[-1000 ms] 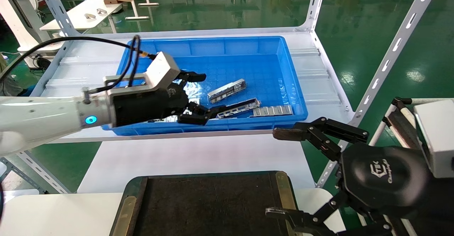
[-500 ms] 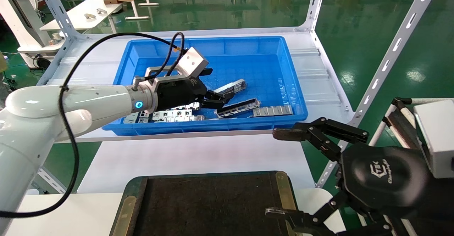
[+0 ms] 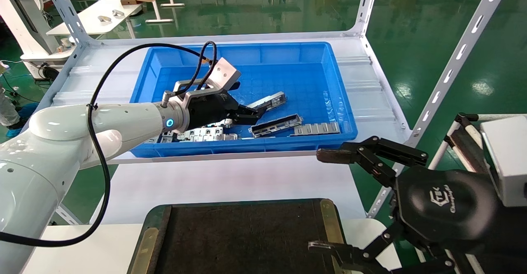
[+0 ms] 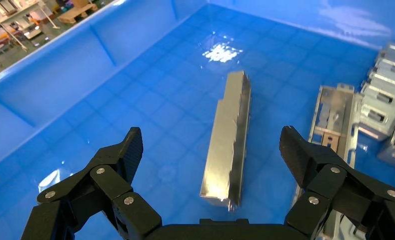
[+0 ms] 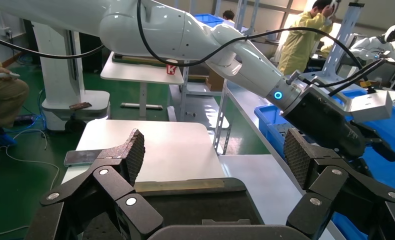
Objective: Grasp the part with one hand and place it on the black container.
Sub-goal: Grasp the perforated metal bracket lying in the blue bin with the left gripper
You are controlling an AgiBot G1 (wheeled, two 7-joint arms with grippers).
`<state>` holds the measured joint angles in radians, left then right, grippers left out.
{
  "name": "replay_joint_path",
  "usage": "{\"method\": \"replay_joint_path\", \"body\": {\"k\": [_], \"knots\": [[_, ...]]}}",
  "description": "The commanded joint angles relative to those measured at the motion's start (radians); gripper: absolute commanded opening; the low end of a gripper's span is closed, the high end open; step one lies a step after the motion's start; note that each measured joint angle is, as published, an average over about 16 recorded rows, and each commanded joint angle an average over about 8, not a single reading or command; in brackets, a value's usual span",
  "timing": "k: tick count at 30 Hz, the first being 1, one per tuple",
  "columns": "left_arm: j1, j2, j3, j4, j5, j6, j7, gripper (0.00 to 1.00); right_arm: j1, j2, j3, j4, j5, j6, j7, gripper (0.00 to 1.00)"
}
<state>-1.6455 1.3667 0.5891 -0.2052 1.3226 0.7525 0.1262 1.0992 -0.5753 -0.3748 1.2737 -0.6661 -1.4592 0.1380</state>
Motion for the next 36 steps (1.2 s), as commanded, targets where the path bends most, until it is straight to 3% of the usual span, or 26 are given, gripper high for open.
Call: {"method": "replay_joint_path", "body": {"k": [1,36], "knots": [[0.004,0.001,0.013,-0.009,-0.008,-0.011,-0.012,0.00,0.000,0.000,0.000,0.000,0.000,0.000,0.000,0.00],[0.034,-0.004,0.236,-0.059,-0.156,-0.103,-0.117,0.00,0.000,0.000,0.000,0.000,0.000,0.000,0.000,0.00]]}}
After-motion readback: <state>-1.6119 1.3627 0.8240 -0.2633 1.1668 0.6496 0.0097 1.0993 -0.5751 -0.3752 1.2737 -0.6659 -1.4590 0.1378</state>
